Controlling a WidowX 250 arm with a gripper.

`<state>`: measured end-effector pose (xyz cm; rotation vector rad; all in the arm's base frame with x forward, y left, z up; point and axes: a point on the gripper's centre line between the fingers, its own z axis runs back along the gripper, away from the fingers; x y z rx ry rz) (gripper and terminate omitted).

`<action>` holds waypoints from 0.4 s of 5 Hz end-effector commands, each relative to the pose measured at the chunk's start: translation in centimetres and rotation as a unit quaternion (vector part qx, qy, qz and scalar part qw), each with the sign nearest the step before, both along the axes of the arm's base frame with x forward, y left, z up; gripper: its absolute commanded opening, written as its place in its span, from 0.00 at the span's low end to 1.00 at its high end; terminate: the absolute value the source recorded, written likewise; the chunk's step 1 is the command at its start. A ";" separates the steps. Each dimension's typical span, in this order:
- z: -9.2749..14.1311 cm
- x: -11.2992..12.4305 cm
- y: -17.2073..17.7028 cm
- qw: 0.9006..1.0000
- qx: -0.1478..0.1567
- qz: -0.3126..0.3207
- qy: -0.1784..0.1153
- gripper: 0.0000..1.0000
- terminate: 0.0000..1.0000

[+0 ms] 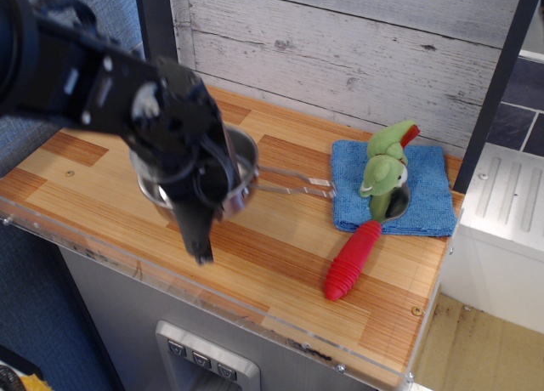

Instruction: Slide the silver pan closer to the red handle.

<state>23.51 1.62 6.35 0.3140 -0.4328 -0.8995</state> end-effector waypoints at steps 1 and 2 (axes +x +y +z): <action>-0.9 -0.8 -2.7 0.999 0.013 -0.046 0.004 0.00 0.00; -1.9 -1.0 -3.5 0.998 0.017 -0.059 0.015 0.00 0.00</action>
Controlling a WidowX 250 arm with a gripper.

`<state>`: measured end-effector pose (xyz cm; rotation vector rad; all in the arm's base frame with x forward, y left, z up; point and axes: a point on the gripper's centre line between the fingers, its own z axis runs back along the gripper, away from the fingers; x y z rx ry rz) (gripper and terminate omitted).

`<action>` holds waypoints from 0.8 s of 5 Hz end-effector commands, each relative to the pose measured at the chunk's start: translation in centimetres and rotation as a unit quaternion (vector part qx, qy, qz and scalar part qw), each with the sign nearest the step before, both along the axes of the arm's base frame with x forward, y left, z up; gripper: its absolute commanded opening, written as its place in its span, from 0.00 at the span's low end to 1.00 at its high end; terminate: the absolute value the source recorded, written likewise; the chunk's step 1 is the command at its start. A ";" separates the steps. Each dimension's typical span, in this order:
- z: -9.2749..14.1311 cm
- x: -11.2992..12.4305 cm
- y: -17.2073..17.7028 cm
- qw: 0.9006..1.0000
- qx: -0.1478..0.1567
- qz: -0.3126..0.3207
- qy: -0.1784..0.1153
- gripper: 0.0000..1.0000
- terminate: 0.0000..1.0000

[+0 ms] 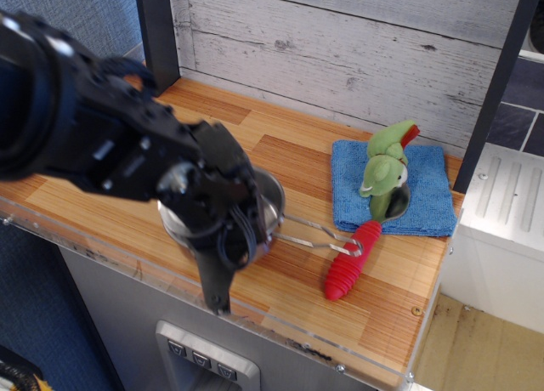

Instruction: Slide the silver pan closer to the red handle.

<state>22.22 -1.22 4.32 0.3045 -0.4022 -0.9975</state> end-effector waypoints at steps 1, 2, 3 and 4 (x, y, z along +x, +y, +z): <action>-0.7 0.0 -1.6 1.000 0.003 -0.028 0.007 0.00 0.00; -0.9 0.1 -2.3 1.000 0.006 -0.017 0.003 1.00 0.00; -0.8 0.2 -2.5 1.000 0.005 -0.013 -0.007 1.00 0.00; -0.7 0.3 -2.4 1.000 0.009 -0.008 -0.010 1.00 0.00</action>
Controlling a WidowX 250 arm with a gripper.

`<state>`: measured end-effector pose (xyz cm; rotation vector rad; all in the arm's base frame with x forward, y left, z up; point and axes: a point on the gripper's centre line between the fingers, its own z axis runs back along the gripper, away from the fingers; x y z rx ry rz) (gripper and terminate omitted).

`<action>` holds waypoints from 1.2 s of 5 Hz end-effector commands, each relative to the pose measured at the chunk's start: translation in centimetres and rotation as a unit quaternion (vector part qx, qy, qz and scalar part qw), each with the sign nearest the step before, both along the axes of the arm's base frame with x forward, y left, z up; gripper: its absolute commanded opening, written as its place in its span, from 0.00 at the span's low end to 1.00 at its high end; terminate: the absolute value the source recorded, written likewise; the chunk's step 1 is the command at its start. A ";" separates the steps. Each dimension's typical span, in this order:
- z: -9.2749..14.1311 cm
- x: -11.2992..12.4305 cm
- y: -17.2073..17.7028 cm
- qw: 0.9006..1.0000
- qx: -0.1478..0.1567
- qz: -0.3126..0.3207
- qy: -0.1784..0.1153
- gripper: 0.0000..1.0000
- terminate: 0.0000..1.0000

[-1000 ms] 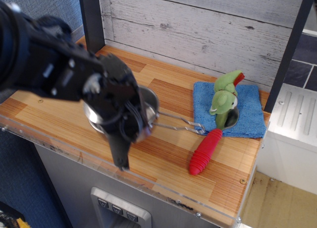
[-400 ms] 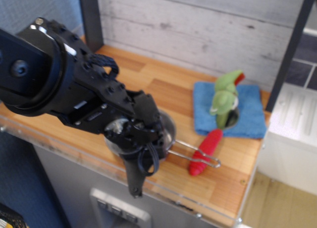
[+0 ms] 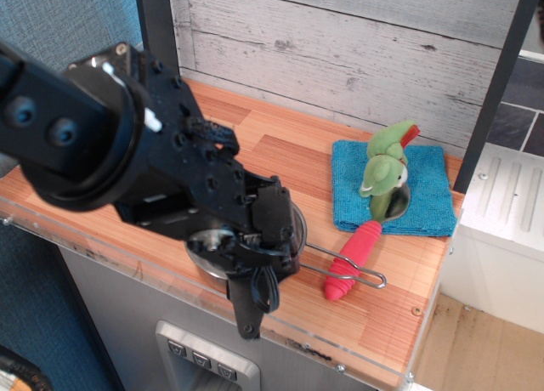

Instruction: Slide the silver pan closer to the red handle.

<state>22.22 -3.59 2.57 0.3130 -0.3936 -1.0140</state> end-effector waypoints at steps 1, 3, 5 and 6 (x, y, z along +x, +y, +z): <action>1.4 0.4 0.2 1.000 -0.003 0.001 -0.013 1.00 0.00; 4.0 0.4 0.1 0.998 -0.060 0.002 -0.021 1.00 0.00; 8.2 0.5 1.1 0.993 -0.103 0.031 -0.055 1.00 0.00; 11.0 0.7 2.3 0.982 -0.153 0.059 -0.095 1.00 0.00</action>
